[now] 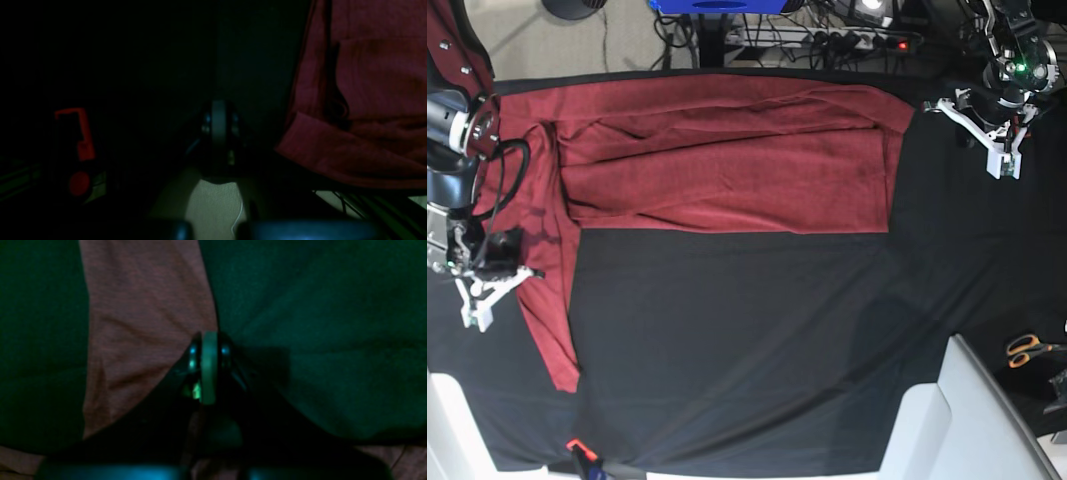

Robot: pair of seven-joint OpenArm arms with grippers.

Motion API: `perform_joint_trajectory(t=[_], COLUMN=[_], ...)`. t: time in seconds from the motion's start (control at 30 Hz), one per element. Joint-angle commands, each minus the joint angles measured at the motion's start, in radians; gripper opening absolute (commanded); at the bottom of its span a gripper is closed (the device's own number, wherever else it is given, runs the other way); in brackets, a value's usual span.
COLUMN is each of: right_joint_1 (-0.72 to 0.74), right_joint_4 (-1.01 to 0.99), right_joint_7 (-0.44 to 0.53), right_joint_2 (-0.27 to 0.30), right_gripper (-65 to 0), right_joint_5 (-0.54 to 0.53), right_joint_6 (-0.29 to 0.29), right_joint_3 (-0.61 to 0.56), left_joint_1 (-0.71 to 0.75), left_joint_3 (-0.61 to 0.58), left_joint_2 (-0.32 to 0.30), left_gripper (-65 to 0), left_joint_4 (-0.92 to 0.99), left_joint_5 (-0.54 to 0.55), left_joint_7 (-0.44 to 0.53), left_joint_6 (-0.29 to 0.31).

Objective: Fold the T-shirt properly
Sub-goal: 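Grasp the hanging red sleeve with the right gripper and lift it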

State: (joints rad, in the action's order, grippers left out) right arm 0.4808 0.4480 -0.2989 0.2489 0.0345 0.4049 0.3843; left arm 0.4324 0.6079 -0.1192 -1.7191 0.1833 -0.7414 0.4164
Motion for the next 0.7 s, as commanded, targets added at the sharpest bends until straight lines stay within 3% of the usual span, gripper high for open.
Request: perform_joint_trajectory(t=[0.0, 0.1, 0.23, 0.47, 0.67], right_joint_1=[0.011, -0.040, -0.179, -0.353, -0.505], right_joint_4=[0.007, 0.111, 0.417, 0.932, 1.210], right_joint_7=[-0.032, -0.032, -0.044, -0.282, -0.402], right_joint_2=[-0.012, -0.024, -0.093, -0.205, -0.224], right_gripper=[-64.8, -64.8, -64.8, -64.8, -64.8], right_joint_5=[0.011, 0.008, 0.012, 0.012, 0.006], right_joint_6=[0.013, 0.015, 0.015, 0.015, 0.012], right_joint_3=[-0.006, -0.005, -0.006, -0.018, -0.170], left_joint_1=[0.001, 0.003, 0.001, -0.005, -0.005], left_joint_3=[0.004, 0.007, 0.008, 0.002, 0.000], left_joint_2=[-0.009, -0.010, -0.012, -0.012, -0.012], left_gripper=[-65.0, -65.0, -65.0, -65.0, -65.0], left_joint_4=[-0.015, -0.015, -0.015, -0.015, -0.015], left_joint_5=[0.003, 0.003, 0.003, 0.003, 0.003], left_joint_7=[0.016, 0.016, 0.016, 0.016, 0.016], left_joint_6=[-0.003, -0.003, -0.003, -0.003, -0.003])
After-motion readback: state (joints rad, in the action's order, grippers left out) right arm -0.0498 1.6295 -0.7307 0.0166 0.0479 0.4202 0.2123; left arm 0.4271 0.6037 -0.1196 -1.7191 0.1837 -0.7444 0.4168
